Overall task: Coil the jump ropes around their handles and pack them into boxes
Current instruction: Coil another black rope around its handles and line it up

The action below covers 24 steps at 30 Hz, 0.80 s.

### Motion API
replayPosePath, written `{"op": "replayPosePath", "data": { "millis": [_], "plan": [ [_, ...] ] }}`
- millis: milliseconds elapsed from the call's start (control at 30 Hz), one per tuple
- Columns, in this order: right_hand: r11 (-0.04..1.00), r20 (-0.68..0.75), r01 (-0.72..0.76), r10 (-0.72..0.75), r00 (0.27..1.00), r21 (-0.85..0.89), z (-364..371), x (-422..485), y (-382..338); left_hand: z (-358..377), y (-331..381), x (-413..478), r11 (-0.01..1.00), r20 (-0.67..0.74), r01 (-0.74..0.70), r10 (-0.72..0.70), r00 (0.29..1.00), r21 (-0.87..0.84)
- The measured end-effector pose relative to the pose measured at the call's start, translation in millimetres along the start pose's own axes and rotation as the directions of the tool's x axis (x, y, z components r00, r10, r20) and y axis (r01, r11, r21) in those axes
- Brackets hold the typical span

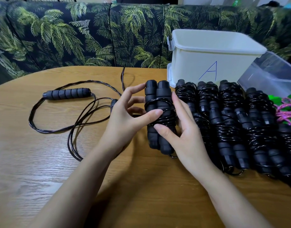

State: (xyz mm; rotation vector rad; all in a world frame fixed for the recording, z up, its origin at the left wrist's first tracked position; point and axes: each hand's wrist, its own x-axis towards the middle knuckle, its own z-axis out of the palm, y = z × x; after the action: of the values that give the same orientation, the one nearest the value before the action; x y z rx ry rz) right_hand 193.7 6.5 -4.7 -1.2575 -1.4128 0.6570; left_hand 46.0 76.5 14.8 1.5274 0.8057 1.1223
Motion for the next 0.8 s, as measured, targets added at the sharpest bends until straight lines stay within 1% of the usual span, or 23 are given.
{"op": "replayPosePath", "data": {
  "millis": [133, 267, 333, 467, 500, 800],
  "plan": [
    [0.993, 0.045, -0.065, 0.061, 0.997, 0.097, -7.1, 3.0, -0.7, -1.3, 0.4, 0.9, 1.000, 0.014, -0.020, 0.020, 1.000, -0.018],
    [0.991, 0.059, -0.065, 0.058, 0.997, 0.118, -8.0, 2.2, -1.5, 0.7, -1.0, 1.1, 1.000, -0.029, -0.027, 0.027, 0.999, 0.008],
    [0.995, 0.051, -0.047, 0.042, 0.998, 0.091, -6.4, 0.8, -2.3, 0.8, -1.8, 1.0, 0.999, -0.061, -0.038, 0.039, 0.997, 0.017],
    [0.994, -0.013, 0.058, -0.059, 0.998, -0.088, -2.3, -0.8, 1.6, 0.8, -2.3, 0.7, 0.999, -0.097, -0.044, 0.047, 0.994, 0.028],
    [0.992, -0.021, 0.069, -0.072, 0.997, -0.102, -1.9, -0.6, 2.1, 0.8, -2.4, 0.7, 0.999, -0.100, -0.045, 0.047, 0.994, 0.029],
    [0.994, -0.014, 0.077, -0.078, 0.997, -0.074, -3.2, 1.3, 6.8, -1.1, -3.3, 2.5, 0.999, -0.095, -0.030, 0.032, 0.995, 0.021]
  ]
}}
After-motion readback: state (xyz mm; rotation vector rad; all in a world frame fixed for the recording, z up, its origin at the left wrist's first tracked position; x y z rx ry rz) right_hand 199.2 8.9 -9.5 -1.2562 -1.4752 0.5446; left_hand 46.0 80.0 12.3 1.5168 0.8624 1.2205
